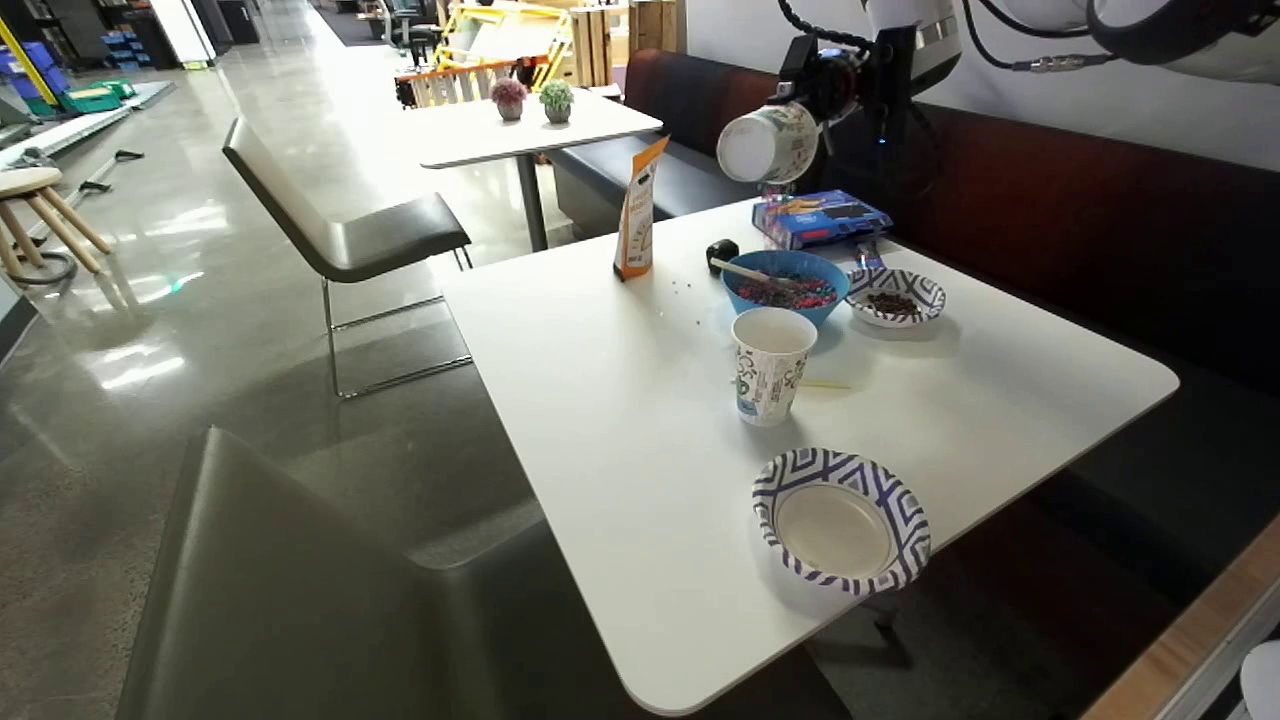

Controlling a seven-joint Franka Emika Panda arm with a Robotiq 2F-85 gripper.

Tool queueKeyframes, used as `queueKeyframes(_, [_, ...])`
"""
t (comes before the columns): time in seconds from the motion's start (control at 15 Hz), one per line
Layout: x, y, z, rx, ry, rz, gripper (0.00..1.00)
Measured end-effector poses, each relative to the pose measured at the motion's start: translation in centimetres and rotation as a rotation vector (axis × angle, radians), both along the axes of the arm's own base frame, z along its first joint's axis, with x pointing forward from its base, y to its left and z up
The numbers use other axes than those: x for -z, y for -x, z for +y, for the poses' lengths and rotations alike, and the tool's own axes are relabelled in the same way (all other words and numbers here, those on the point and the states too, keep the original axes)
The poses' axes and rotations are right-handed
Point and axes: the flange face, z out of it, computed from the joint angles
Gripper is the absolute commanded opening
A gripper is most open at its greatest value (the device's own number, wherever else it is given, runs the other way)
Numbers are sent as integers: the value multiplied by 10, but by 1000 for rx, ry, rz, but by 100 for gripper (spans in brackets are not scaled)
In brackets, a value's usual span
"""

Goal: Pour the furthermost cup's contents into the blue bowl

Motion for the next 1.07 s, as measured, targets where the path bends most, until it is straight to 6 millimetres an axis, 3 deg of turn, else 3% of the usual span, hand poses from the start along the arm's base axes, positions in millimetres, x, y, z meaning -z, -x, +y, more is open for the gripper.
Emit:
queueKeyframes(0.47, [-6, -2, -7, 27, -44, 2, 1])
queueKeyframes(1.07, [-16, -4, 0, 13, -166, 40, 1])
